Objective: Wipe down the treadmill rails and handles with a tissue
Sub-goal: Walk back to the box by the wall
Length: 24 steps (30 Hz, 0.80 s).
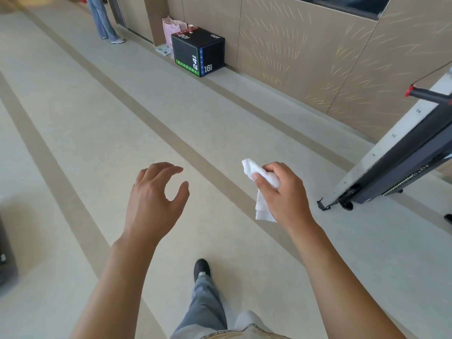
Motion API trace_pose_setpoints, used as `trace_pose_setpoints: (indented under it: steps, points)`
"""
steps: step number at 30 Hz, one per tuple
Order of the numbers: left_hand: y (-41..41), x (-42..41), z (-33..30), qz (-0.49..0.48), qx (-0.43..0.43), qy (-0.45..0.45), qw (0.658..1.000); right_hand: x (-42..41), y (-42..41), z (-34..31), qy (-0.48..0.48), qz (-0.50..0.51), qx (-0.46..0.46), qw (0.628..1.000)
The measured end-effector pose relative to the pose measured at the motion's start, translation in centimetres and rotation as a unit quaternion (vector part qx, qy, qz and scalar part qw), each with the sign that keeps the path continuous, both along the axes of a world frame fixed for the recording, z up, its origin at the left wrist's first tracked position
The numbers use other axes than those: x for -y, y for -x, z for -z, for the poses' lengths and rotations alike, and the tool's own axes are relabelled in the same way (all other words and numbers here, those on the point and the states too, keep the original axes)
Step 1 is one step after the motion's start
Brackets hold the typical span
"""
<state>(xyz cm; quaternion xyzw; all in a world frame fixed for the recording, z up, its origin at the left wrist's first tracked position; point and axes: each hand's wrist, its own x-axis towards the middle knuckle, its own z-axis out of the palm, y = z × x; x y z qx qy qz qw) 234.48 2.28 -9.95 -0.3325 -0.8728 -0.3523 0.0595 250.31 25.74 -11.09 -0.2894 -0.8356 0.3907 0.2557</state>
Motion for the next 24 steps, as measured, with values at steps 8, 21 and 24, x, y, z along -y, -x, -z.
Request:
trace_pose_setpoints:
  steps: [8, 21, 24]
  points:
    - [16.1, -4.6, -1.3, -0.026, 0.013, 0.001, 1.000, -4.8, 16.2, -1.6, -0.007, -0.008, 0.018, 1.000]
    - [30.9, -12.2, -0.9, -0.028, 0.035, -0.003, 0.999, -12.7, 32.0, -1.7, -0.023, -0.024, 0.020, 0.999]
    - [33.6, -15.2, -0.6, -0.033, 0.035, -0.001, 0.999, -15.8, 35.1, -1.1, -0.024, -0.030, 0.024, 0.999]
